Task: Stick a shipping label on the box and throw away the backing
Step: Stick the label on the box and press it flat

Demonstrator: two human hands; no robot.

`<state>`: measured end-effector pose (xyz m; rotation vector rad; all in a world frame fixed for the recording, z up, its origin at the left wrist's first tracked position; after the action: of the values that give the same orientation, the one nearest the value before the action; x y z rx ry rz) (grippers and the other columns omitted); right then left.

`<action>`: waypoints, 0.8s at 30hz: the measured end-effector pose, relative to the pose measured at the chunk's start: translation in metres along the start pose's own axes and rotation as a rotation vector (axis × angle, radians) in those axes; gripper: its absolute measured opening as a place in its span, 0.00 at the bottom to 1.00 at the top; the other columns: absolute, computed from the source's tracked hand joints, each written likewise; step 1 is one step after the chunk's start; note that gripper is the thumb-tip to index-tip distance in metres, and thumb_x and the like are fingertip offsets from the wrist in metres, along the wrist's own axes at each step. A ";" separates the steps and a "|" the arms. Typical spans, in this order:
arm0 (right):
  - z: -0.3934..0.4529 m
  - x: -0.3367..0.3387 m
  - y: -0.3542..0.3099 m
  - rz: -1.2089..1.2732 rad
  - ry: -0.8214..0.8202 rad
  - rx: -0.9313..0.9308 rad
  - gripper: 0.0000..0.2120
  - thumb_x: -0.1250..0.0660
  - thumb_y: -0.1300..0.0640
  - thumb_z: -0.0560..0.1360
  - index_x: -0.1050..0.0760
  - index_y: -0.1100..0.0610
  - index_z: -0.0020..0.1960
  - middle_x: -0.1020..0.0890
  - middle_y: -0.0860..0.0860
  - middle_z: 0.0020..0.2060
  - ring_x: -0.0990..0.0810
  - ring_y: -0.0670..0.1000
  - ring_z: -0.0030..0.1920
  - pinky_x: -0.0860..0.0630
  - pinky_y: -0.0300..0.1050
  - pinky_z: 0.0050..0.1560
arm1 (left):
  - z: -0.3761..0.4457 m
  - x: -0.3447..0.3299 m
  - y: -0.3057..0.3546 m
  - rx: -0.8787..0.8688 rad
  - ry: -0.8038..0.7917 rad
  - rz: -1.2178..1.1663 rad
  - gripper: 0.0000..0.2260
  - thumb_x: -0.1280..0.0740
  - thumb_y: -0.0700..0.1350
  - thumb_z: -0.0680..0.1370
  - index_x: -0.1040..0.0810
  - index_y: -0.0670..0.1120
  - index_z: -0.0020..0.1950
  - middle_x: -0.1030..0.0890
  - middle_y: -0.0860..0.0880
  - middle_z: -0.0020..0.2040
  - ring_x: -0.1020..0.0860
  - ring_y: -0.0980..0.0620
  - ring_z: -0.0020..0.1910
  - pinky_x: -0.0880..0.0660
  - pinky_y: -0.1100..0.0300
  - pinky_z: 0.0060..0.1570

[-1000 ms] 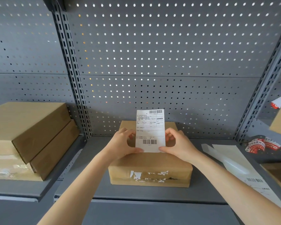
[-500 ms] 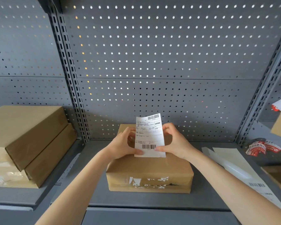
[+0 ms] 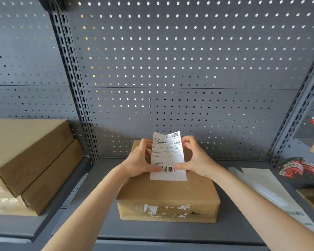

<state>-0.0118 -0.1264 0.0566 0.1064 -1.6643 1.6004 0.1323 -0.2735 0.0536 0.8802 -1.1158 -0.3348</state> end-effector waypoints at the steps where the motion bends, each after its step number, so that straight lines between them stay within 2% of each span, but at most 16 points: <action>1: 0.002 0.000 0.001 -0.001 0.000 -0.005 0.35 0.21 0.55 0.63 0.41 0.45 0.59 0.29 0.47 0.69 0.38 0.44 0.70 0.41 0.45 0.64 | 0.002 0.000 0.000 0.000 -0.003 -0.010 0.36 0.20 0.43 0.63 0.37 0.48 0.64 0.29 0.57 0.54 0.25 0.49 0.53 0.24 0.56 0.54; 4: 0.007 0.000 0.005 -0.017 -0.011 -0.012 0.39 0.20 0.53 0.62 0.43 0.42 0.62 0.29 0.47 0.69 0.38 0.48 0.72 0.41 0.51 0.68 | 0.007 -0.001 -0.003 -0.003 -0.024 -0.007 0.37 0.20 0.44 0.63 0.38 0.49 0.64 0.29 0.58 0.55 0.26 0.50 0.54 0.24 0.56 0.55; 9: 0.012 0.001 0.004 -0.014 -0.033 -0.006 0.47 0.19 0.54 0.61 0.46 0.42 0.69 0.29 0.46 0.68 0.37 0.48 0.70 0.41 0.48 0.66 | 0.011 0.000 -0.006 -0.003 -0.036 -0.027 0.38 0.19 0.43 0.62 0.38 0.49 0.64 0.29 0.57 0.56 0.26 0.49 0.54 0.24 0.54 0.54; 12: 0.020 0.003 0.007 -0.004 -0.016 -0.012 0.48 0.20 0.55 0.61 0.46 0.41 0.70 0.29 0.46 0.68 0.38 0.49 0.71 0.42 0.52 0.67 | 0.017 0.002 -0.006 -0.018 -0.030 -0.050 0.36 0.20 0.42 0.63 0.38 0.49 0.63 0.28 0.56 0.55 0.25 0.50 0.52 0.22 0.54 0.51; 16: 0.030 0.004 0.011 -0.021 -0.006 -0.008 0.42 0.21 0.55 0.63 0.41 0.43 0.68 0.29 0.46 0.67 0.37 0.49 0.70 0.40 0.50 0.66 | 0.026 0.002 -0.007 -0.016 0.000 -0.054 0.29 0.22 0.42 0.66 0.37 0.50 0.57 0.25 0.54 0.54 0.22 0.48 0.50 0.20 0.53 0.45; 19: 0.036 0.004 0.010 -0.058 -0.010 0.005 0.33 0.21 0.55 0.63 0.35 0.47 0.61 0.26 0.44 0.62 0.32 0.48 0.66 0.35 0.42 0.56 | 0.033 0.001 -0.010 -0.026 0.008 0.016 0.30 0.21 0.43 0.64 0.36 0.49 0.56 0.24 0.52 0.55 0.22 0.49 0.49 0.20 0.57 0.43; 21: 0.039 0.003 0.013 -0.073 -0.024 0.009 0.30 0.21 0.53 0.63 0.35 0.46 0.56 0.25 0.44 0.60 0.31 0.48 0.65 0.34 0.41 0.54 | 0.036 0.002 -0.011 -0.021 0.003 0.079 0.31 0.20 0.47 0.63 0.36 0.50 0.56 0.23 0.52 0.55 0.22 0.51 0.49 0.21 0.55 0.46; 24: 0.045 0.003 0.015 -0.093 -0.036 0.016 0.28 0.20 0.52 0.62 0.34 0.46 0.53 0.24 0.45 0.58 0.29 0.48 0.63 0.32 0.40 0.52 | 0.041 0.005 -0.010 -0.006 0.009 0.191 0.32 0.20 0.52 0.61 0.37 0.53 0.55 0.23 0.57 0.52 0.22 0.54 0.48 0.24 0.54 0.51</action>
<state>-0.0442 -0.1609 0.0519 0.2183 -1.6496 1.5509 0.1003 -0.3007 0.0558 0.7627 -1.1794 -0.1761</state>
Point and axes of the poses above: each hand's wrist, its own z-axis towards the middle knuckle, its own x-axis out of the back of the hand, y = z × x, the point moved 3 cm from there along z, towards the middle knuckle
